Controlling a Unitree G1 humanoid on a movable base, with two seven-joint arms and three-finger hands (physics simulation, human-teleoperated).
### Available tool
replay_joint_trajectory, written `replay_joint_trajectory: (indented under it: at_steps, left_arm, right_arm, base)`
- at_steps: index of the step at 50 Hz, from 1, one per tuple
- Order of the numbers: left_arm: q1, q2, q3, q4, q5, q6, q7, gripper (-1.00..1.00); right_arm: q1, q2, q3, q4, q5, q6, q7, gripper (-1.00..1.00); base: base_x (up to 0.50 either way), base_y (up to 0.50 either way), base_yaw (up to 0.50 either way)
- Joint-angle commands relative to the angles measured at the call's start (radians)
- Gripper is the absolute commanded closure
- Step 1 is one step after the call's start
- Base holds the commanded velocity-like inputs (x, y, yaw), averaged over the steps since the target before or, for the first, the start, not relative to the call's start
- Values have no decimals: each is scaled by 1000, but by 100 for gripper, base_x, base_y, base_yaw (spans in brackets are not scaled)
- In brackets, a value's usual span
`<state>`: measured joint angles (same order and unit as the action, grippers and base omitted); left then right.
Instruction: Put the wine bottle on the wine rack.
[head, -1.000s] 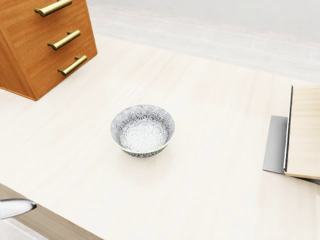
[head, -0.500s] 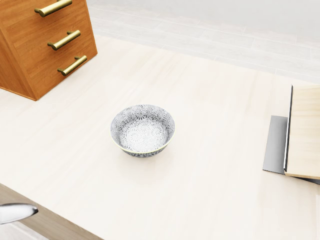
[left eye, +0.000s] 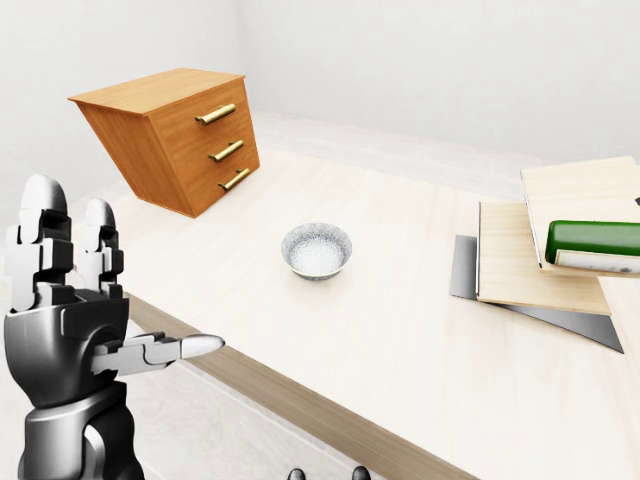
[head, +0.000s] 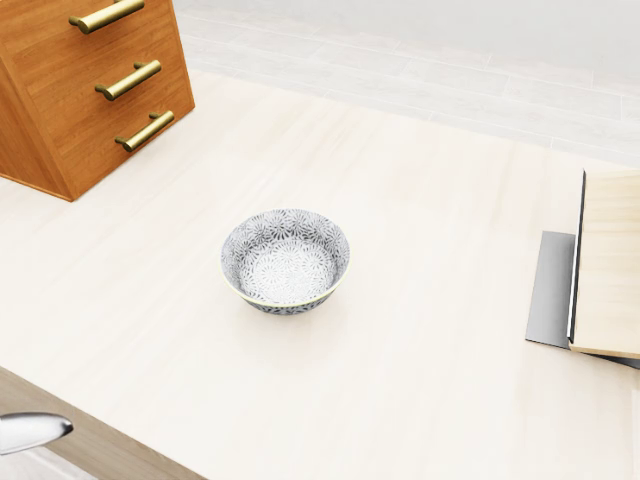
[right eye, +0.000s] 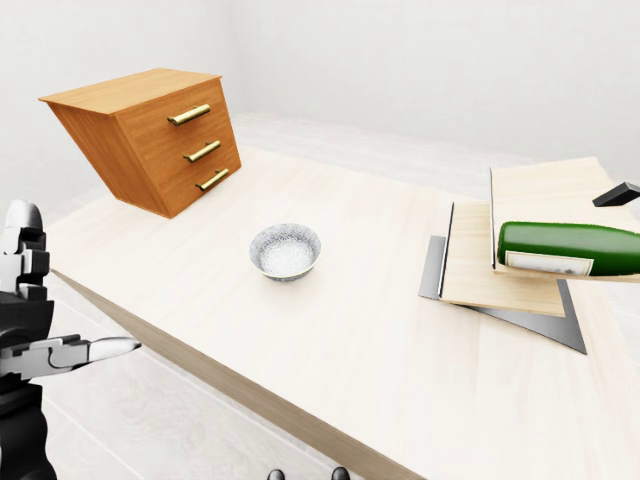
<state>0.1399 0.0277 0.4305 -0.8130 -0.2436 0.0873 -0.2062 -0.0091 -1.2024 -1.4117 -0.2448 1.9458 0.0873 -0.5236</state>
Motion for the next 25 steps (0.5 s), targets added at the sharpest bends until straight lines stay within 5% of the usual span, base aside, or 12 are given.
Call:
replay_joint_trajectory:
  at_steps: [1, 25]
  left_arm:
    - [2, -2, 5, -3, -1, 0, -3, -100]
    - [-11, 7, 20, -26, -17, 0, 3, -100]
  right_arm:
    - [12, -51, -35, -6, 26, 0, 0, -100]
    - [21, -177, -91, 1, 26, 0, 0, -100]
  base:
    - [0, 0, 0]
    - [0, 0, 0]
